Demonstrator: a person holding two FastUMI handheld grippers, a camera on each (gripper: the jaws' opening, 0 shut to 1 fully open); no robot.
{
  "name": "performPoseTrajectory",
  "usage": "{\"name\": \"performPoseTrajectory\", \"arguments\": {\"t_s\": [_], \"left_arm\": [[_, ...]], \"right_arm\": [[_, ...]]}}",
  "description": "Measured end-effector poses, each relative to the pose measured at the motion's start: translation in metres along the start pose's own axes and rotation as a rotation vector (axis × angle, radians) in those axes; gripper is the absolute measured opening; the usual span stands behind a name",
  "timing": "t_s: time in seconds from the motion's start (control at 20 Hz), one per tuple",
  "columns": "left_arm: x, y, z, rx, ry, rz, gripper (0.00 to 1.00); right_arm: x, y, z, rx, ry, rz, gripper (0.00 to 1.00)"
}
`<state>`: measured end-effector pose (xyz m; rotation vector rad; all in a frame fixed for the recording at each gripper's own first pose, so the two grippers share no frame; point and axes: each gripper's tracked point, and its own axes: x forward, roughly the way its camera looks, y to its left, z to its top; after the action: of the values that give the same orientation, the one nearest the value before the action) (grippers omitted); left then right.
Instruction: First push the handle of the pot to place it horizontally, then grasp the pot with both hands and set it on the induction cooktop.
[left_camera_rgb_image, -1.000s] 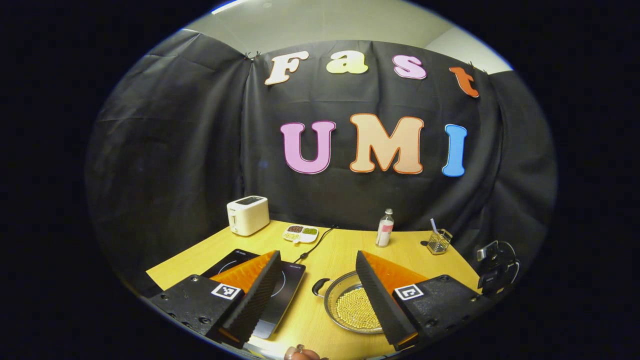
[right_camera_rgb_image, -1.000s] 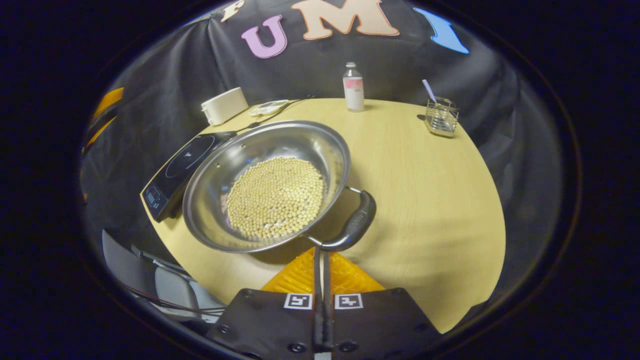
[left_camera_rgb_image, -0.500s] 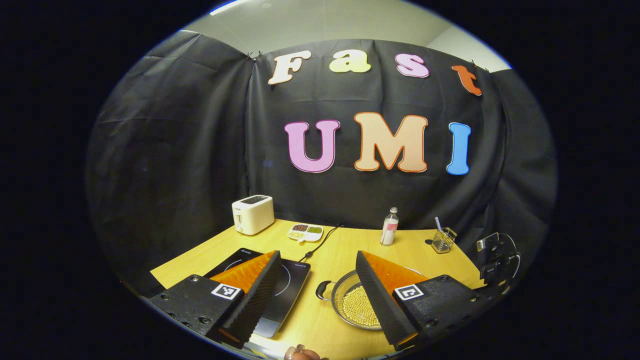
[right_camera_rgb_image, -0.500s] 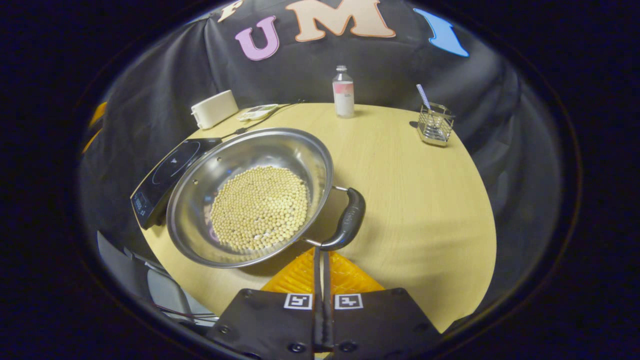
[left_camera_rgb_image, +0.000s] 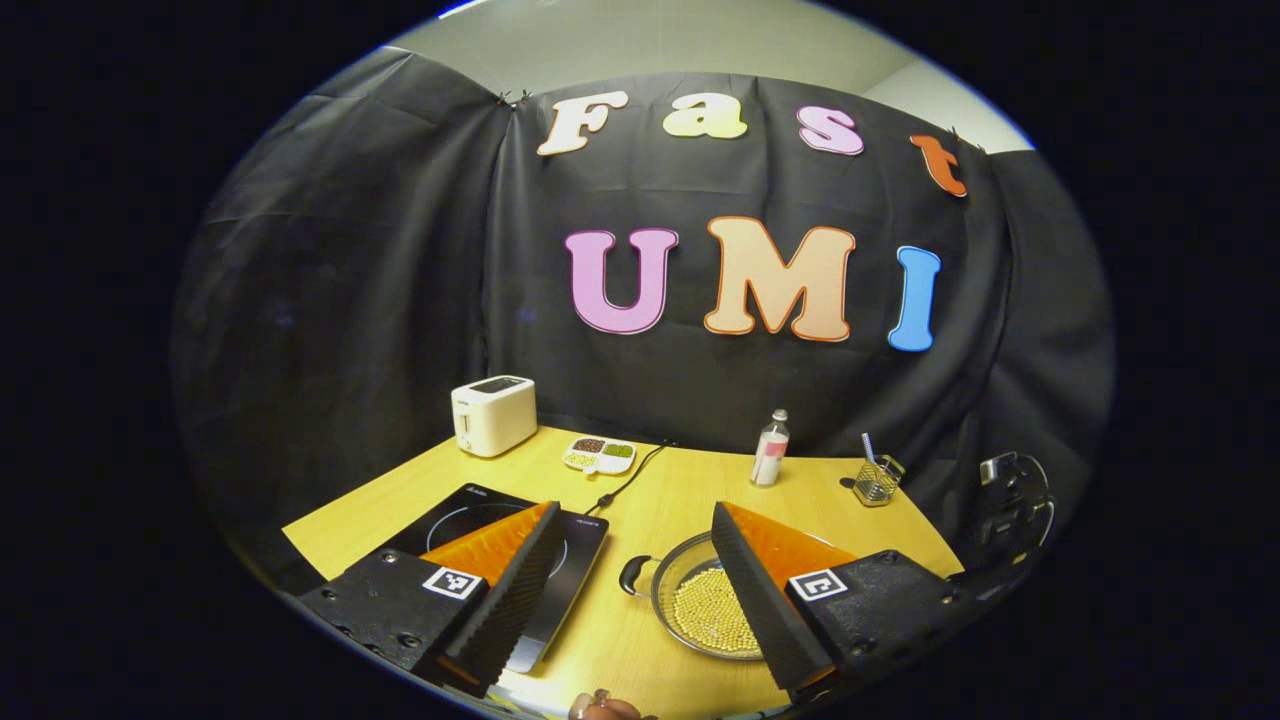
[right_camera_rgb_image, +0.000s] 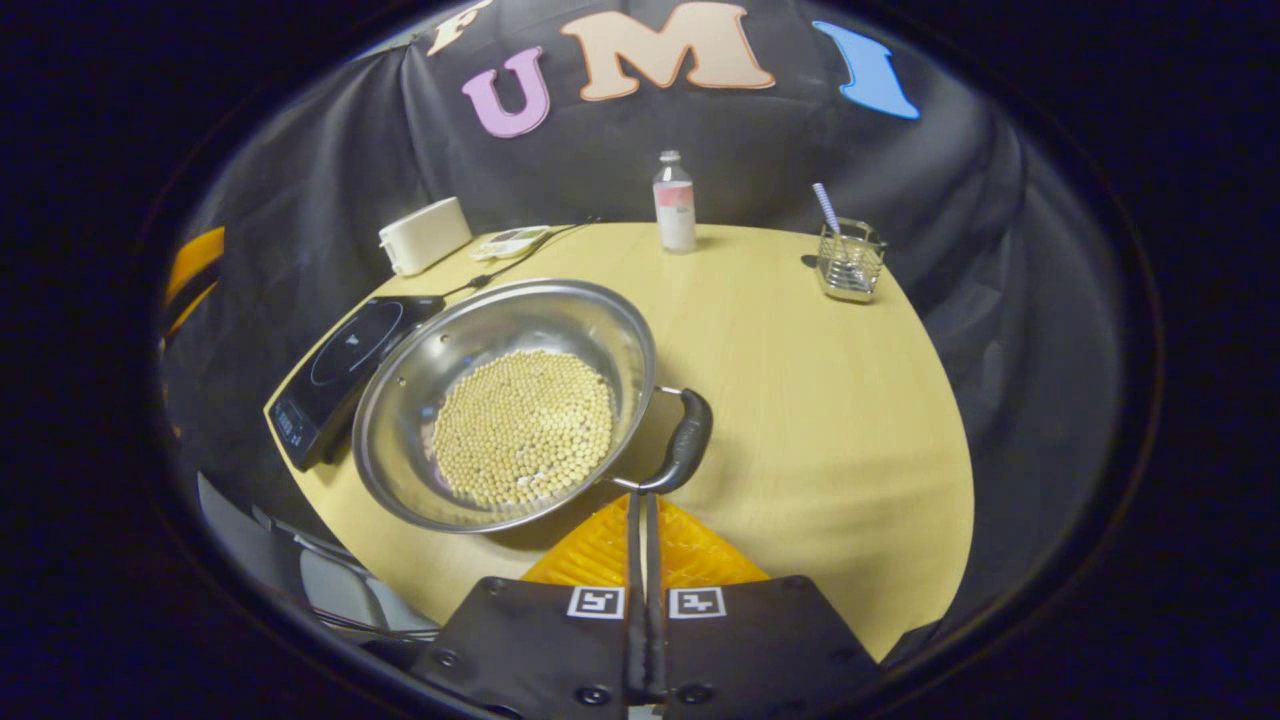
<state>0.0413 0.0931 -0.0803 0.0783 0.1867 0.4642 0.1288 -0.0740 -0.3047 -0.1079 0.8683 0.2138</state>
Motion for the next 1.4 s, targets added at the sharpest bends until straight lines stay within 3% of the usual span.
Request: {"name": "performPoseTrajectory", "arguments": {"t_s": [0.35, 0.4, 0.45, 0.5, 0.55, 0.7, 0.8, 0.85, 1.05, 1.15, 1.2, 1.4], "left_arm": [[0.046, 0.005, -0.030, -0.015, 0.097, -0.127, 0.96], [0.051, 0.008, -0.035, -0.018, 0.115, -0.139, 0.96], [0.058, 0.009, -0.039, -0.018, 0.129, -0.152, 0.96], [0.063, 0.011, -0.042, -0.016, 0.142, -0.162, 0.97], [0.068, 0.012, -0.045, -0.011, 0.150, -0.172, 0.96], [0.081, 0.010, -0.055, 0.004, 0.176, -0.208, 0.96], [0.090, 0.008, -0.066, 0.012, 0.203, -0.223, 0.96], [0.095, 0.008, -0.071, 0.018, 0.213, -0.231, 0.97], [0.114, 0.003, -0.096, 0.040, 0.277, -0.259, 0.96], [0.122, -0.001, -0.109, 0.029, 0.312, -0.277, 0.97], [0.127, -0.002, -0.117, 0.018, 0.334, -0.280, 0.97], [0.144, 0.004, -0.141, -0.001, 0.401, -0.261, 0.98]], "right_arm": [[-0.015, -0.013, 0.034, 0.144, -0.083, -0.155, 0.00], [-0.011, -0.009, 0.035, 0.153, -0.087, -0.162, 0.07], [-0.010, -0.007, 0.036, 0.157, -0.089, -0.174, 0.27], [-0.008, -0.005, 0.039, 0.160, -0.096, -0.185, 0.29], [-0.007, -0.002, 0.042, 0.165, -0.098, -0.192, 0.39], [-0.003, 0.003, 0.048, 0.183, -0.107, -0.202, 0.47], [0.001, 0.006, 0.051, 0.190, -0.110, -0.196, 0.63], [0.002, 0.006, 0.052, 0.188, -0.111, -0.200, 0.76], [0.011, 0.001, 0.049, 0.199, -0.086, -0.208, 1.00], [0.018, -0.003, 0.049, 0.207, -0.076, -0.219, 0.95], [0.021, -0.004, 0.048, 0.210, -0.070, -0.223, 0.98], [0.031, -0.005, 0.040, 0.198, -0.039, -0.226, 0.95]]}}
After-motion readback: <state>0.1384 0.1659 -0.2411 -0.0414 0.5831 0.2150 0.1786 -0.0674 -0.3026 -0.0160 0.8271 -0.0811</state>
